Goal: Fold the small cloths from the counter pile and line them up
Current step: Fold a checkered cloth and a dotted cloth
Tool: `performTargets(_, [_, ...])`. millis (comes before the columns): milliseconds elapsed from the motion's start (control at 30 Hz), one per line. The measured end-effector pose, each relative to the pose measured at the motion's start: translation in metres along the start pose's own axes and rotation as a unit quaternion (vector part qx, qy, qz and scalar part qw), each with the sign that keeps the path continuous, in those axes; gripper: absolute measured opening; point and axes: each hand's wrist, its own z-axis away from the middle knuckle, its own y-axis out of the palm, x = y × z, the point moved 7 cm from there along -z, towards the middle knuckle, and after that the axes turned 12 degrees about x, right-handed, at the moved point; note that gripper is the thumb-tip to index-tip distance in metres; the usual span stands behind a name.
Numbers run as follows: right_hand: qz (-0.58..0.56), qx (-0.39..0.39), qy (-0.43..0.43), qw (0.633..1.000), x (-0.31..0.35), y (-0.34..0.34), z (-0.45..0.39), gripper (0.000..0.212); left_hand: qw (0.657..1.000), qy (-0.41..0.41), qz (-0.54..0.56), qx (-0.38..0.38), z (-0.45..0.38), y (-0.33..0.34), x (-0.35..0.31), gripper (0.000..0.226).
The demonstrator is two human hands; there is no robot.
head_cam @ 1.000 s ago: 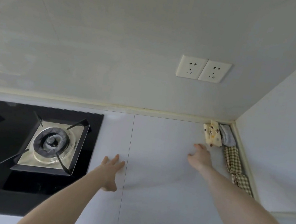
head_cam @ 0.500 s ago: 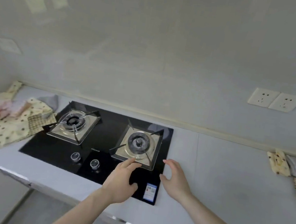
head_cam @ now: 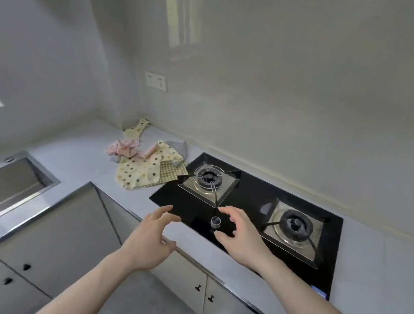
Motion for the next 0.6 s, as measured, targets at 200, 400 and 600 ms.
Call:
performTargets(200, [0.039,0.037,-0.031,0.998,0.054,0.022,-0.07,0.06,0.999,-0.026,0.009,-0.038,-0.01,-0.055,0.068,0.056])
performTargets(400, [0.045,0.058,-0.037,0.997,0.087,0.04,-0.158,0.061,0.998,-0.054,0.0,-0.038,-0.044,-0.103,0.136,0.054])
performTargets(600, [0.05,0.071,-0.035,0.996,0.11,0.057,-0.246,0.06,0.996,-0.081,0.012,-0.039,-0.079,-0.145,0.198,0.053])
